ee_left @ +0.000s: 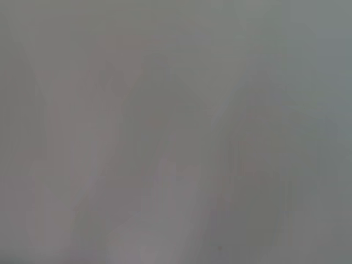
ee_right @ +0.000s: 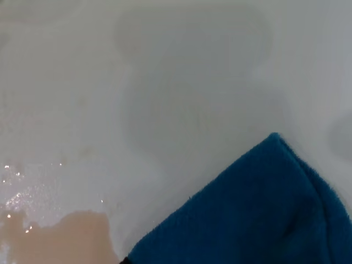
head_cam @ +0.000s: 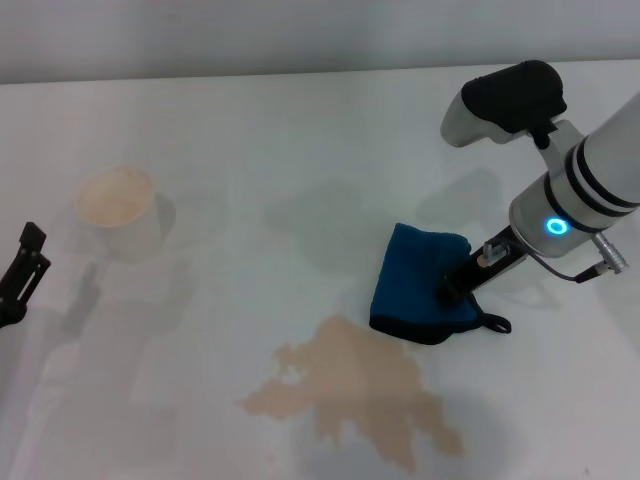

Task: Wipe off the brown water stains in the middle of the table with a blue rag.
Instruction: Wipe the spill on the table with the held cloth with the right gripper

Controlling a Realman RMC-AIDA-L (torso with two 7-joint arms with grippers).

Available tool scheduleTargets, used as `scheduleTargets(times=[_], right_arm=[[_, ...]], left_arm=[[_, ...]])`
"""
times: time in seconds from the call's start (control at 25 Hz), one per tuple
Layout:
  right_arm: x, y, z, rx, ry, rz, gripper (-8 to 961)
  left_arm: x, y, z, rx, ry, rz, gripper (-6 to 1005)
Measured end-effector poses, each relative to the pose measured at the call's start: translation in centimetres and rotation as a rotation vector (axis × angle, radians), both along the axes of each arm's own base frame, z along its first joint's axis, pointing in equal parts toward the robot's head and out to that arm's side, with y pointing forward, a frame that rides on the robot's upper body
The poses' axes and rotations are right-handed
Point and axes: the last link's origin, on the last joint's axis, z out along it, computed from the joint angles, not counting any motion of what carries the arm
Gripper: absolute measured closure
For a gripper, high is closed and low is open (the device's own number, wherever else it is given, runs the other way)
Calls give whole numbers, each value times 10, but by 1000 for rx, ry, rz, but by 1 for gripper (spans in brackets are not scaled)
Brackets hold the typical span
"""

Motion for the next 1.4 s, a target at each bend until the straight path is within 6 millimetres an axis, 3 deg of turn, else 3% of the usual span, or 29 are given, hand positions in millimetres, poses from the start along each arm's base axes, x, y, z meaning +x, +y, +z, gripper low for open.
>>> scheduleTargets(times=[0.76, 1.4], right_arm=[[1, -6, -9, -76, -15, 72, 903], [-43, -41, -41, -289, 49, 299, 910]], left_arm=[[-1, 7, 5, 18, 13, 1, 105], [-4, 12, 10, 49, 14, 21, 105]])
